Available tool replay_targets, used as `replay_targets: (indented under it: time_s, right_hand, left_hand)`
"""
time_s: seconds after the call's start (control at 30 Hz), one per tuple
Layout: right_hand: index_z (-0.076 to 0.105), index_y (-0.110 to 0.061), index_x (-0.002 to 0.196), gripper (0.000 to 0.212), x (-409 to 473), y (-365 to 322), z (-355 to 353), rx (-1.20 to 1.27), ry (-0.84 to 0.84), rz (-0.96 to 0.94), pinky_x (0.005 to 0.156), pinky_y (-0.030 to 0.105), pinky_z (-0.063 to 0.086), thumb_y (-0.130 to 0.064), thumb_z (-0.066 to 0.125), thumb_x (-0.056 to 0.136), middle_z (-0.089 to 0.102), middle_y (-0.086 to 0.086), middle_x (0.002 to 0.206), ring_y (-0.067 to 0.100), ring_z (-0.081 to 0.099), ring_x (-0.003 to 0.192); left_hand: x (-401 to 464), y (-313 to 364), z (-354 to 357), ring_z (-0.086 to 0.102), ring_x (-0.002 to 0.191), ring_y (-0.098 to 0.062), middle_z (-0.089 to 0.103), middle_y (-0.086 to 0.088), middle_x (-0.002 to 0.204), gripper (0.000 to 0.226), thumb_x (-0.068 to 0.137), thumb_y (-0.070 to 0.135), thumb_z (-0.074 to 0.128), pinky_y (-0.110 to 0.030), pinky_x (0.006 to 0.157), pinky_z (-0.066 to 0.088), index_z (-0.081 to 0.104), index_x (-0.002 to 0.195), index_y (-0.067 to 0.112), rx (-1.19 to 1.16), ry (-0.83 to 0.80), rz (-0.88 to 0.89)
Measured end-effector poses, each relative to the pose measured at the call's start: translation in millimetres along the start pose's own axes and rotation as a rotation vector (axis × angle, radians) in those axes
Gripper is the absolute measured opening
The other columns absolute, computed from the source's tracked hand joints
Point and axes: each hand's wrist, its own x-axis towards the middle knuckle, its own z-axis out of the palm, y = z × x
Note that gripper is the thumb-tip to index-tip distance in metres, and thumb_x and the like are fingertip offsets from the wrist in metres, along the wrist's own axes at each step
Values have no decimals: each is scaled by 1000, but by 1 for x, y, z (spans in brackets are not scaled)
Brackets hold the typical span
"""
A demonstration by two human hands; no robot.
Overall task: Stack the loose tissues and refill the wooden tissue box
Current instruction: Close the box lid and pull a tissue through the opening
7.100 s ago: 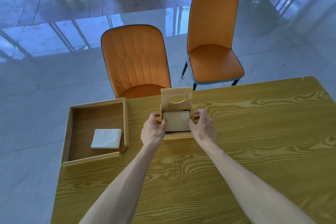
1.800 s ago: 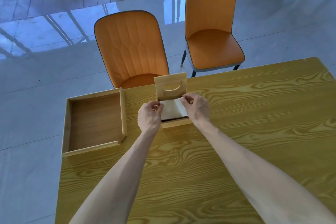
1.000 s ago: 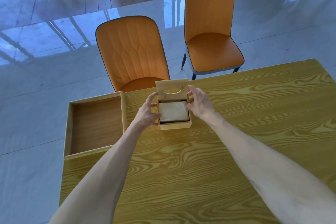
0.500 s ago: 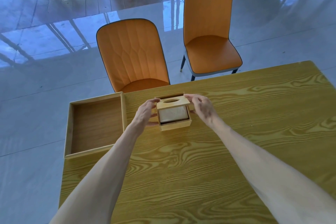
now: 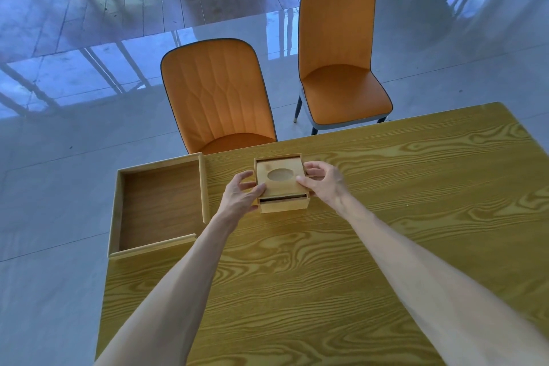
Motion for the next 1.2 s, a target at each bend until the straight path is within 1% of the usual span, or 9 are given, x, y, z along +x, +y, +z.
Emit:
replay_targets:
  time_s: [0.1,0.27,0.43,0.57,0.73,0.8,0.93,1.1,1.2]
  right_hand:
    - [63,-15,122,50,-3,2,2,-23,9,-15,86,45,59,-30,82,78,69,6,117,18,66,103]
    - [64,-18,120,49,-4,4,6,-87,45,-44,81,41,61,-29,83,76,71,2,111,14,69,94]
    - [64,-19,120,49,-3,2,7,-149,63,-69,85,32,58,-28,83,76,72,-1,110,12,69,91]
    - [64,-18,122,48,-4,2,7,-185,65,-81,79,21,54,-29,81,78,70,-3,111,10,67,91]
    - [63,-20,122,47,-6,-1,7,-228,67,-93,80,25,56,-30,80,79,70,-2,113,12,67,93]
    - [64,-21,122,46,-8,-4,8,-320,111,-142,77,27,57,-32,79,80,67,-3,112,12,65,91]
    - [71,-21,112,31,-10,-19,16,-673,179,-409,58,20,49,-31,76,83,63,2,100,14,61,81]
    - [74,-20,108,20,-3,-40,33,-888,30,-549,76,25,58,-27,70,90,64,2,100,16,65,94]
    - [73,-20,107,19,5,-44,42,-933,-49,-517,68,20,54,-29,65,92,62,0,100,11,62,87]
  left_hand:
    - [2,-7,1,65,107,-22,61,-10,127,58,84,25,76,-39,83,60,50,136,22,50,35,36]
    - [4,-12,3,65,105,-23,62,-8,122,59,82,23,78,-37,81,60,51,135,21,79,56,71]
    - [7,-14,4,65,104,-23,61,-7,120,60,81,22,79,-39,82,60,51,135,21,100,69,77]
    - [8,-17,4,66,103,-24,61,-6,118,61,81,22,79,-41,81,61,52,135,22,110,76,72]
    - [10,-17,4,66,103,-24,62,-5,117,61,81,21,79,-42,81,61,51,136,22,121,80,76]
    - [11,-16,4,67,102,-24,62,-5,117,61,81,21,79,-42,80,61,51,136,22,127,79,78]
    - [12,-16,5,68,98,-23,63,-4,113,61,81,20,79,-45,79,61,52,135,22,132,88,79]
    - [11,-15,7,69,92,-20,62,-1,110,61,80,20,80,-45,79,61,51,134,25,124,113,68]
    - [11,-15,8,69,88,-19,63,-2,112,62,80,21,80,-45,78,62,50,135,26,125,122,63]
